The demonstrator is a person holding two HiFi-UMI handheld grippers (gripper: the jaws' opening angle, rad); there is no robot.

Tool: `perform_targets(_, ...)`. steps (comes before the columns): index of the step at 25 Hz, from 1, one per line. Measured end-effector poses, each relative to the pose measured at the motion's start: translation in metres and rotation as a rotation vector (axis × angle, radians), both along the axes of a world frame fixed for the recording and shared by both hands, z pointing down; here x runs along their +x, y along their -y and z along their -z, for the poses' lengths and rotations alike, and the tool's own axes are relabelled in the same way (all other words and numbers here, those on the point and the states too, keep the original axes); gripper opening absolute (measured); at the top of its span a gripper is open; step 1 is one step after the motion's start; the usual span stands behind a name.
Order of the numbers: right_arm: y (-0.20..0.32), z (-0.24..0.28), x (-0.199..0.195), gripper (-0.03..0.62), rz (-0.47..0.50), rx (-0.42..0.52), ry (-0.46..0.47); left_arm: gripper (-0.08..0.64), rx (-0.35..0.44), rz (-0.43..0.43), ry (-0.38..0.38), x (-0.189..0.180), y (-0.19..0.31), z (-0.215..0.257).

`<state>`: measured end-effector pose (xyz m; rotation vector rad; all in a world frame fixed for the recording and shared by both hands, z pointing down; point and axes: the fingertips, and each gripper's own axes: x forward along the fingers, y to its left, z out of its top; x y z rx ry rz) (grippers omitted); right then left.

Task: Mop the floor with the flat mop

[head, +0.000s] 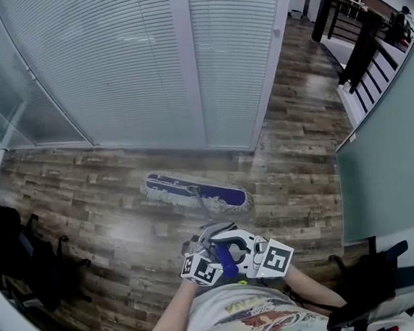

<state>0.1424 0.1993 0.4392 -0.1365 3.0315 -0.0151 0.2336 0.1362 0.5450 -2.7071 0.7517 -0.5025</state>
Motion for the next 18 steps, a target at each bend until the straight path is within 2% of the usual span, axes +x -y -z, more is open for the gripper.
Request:
perform_targets(8, 0.084, 0.007, -0.040, 0.209, -0.047, 0.003, 0.049, 0.020, 0.006, -0.062, 0.000, -0.039, 0.080, 0.003)
perform_targets(13, 0.132, 0.008, -0.049, 0.210, -0.010, -0.005, 0.053, 0.020, 0.018, -0.038, -0.009, -0.049, 0.131, 0.004)
perform_targets(18, 0.207, 0.010, -0.056, 0.210, 0.042, -0.002, 0.051, 0.020, 0.009, 0.004, -0.019, -0.058, 0.210, 0.005)
